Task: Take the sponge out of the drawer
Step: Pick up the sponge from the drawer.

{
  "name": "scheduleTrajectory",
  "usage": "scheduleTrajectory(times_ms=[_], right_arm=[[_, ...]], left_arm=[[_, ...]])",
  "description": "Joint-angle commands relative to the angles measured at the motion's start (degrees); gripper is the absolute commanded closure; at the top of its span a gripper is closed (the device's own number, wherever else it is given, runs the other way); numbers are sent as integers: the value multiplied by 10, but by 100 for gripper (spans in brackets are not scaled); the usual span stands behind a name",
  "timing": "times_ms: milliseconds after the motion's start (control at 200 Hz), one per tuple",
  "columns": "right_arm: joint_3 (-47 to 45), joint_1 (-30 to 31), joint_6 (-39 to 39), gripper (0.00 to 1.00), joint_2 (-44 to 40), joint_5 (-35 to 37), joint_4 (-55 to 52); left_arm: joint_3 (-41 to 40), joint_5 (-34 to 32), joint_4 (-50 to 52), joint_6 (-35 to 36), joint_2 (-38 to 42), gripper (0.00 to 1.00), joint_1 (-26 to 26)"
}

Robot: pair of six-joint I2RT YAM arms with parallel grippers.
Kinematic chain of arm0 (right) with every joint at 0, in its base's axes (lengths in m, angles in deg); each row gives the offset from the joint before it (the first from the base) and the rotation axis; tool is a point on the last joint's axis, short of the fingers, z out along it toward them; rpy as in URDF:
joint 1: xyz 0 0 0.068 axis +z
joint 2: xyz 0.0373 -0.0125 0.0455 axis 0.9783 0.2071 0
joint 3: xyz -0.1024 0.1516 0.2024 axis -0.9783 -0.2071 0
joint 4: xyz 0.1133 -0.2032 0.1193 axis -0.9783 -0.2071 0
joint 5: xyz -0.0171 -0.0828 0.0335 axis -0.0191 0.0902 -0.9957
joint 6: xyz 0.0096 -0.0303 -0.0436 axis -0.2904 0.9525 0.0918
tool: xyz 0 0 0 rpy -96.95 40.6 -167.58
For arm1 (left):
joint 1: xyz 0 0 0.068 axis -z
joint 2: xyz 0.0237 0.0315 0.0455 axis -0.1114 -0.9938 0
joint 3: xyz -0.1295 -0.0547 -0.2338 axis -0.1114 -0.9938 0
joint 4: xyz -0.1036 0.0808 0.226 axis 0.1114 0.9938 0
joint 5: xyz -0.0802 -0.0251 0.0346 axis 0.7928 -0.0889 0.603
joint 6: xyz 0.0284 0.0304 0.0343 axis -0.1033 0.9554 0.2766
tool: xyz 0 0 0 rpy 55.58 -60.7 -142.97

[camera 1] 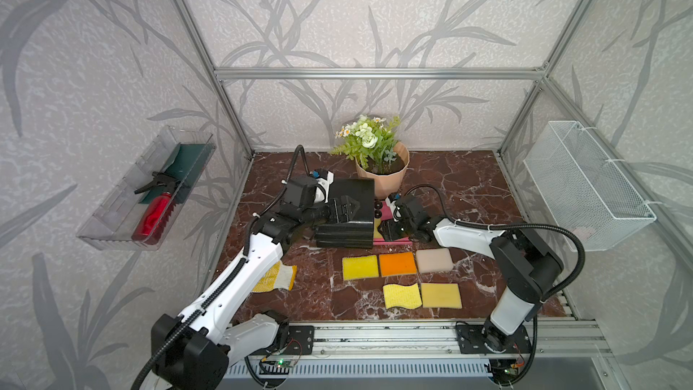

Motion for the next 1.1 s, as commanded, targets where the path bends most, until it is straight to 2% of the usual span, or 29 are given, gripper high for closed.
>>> scheduleTrajectory(times_ms=[0,230,570,640,815,960,1095], right_arm=[[20,6,-9,36,21,4,12],[28,22,-20,41,35,60,2],[40,39,-37,49,65,56,13],[39,39,-42,55,68,57,16],[34,39,-50,83,69,69,18],[21,39,-46,100,49,95,17],[-3,38,-33,100,-1,121,27]], left_arm=[[-4,5,-10,0,15,8,-8],[-9,6,-14,-4,13,9,-11],[-8,-4,-5,-7,12,9,-21],[-9,0,-7,-9,11,9,-22],[-10,4,-10,-10,12,10,-25],[-12,6,-12,-10,11,10,-27],[-13,9,-14,-10,9,10,-28]])
